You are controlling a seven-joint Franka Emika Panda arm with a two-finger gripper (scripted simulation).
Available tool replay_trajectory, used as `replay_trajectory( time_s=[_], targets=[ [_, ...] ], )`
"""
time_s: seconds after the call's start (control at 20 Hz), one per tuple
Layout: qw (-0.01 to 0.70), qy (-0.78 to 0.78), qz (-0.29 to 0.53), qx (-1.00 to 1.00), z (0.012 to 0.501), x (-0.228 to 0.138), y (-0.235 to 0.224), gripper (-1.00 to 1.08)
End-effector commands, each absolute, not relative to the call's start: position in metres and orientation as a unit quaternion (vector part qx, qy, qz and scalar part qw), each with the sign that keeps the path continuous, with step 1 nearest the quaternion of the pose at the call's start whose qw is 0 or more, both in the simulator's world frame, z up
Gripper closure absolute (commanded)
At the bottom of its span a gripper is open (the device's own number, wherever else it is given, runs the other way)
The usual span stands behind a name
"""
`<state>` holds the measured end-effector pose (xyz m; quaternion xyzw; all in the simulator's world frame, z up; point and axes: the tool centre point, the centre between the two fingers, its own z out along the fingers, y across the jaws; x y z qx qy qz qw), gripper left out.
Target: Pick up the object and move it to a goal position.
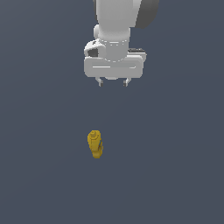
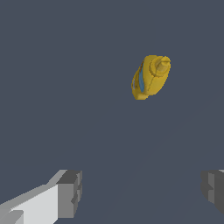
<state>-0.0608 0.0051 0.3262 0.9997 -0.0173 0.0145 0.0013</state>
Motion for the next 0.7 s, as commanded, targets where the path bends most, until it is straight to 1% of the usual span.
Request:
replay_trajectory(
  time_s=[0.0,0.65],
  targets=[
    [0.001,-0.017,0.014,1.0,0.326,-0.061,0.005,-0.92],
    [0.014,-0.005,0.011,1.0,0.33,-0.067,0.015,-0.92]
  ],
)
